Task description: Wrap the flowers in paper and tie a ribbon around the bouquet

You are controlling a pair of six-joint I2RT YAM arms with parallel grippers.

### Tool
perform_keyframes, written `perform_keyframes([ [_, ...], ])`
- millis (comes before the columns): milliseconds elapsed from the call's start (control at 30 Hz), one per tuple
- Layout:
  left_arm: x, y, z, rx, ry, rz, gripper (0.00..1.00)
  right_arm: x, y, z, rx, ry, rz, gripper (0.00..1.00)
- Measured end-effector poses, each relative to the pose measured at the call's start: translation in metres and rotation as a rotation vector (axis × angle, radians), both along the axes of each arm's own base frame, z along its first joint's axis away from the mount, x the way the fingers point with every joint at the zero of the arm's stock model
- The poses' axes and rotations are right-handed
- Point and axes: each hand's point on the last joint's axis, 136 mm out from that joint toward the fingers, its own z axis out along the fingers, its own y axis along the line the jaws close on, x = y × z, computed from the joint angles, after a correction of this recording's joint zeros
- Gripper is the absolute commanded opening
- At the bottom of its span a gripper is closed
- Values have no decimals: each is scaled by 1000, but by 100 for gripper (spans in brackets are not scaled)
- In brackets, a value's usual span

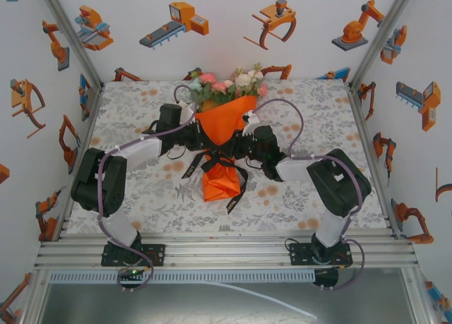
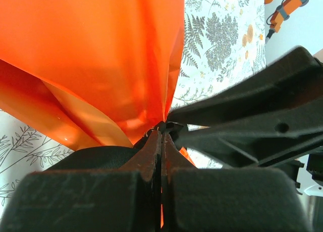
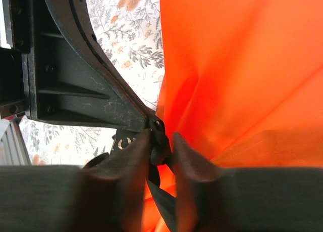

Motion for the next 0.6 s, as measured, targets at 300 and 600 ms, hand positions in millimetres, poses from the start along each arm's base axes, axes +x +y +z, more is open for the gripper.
perform_keyframes([
  [300,1,1,-1,5,-1,6,0,-4,1,-1,0,2,20,0],
  [600,2,1,-1,2,7,17,18,-25,-14,-24,-47,36,24,0],
])
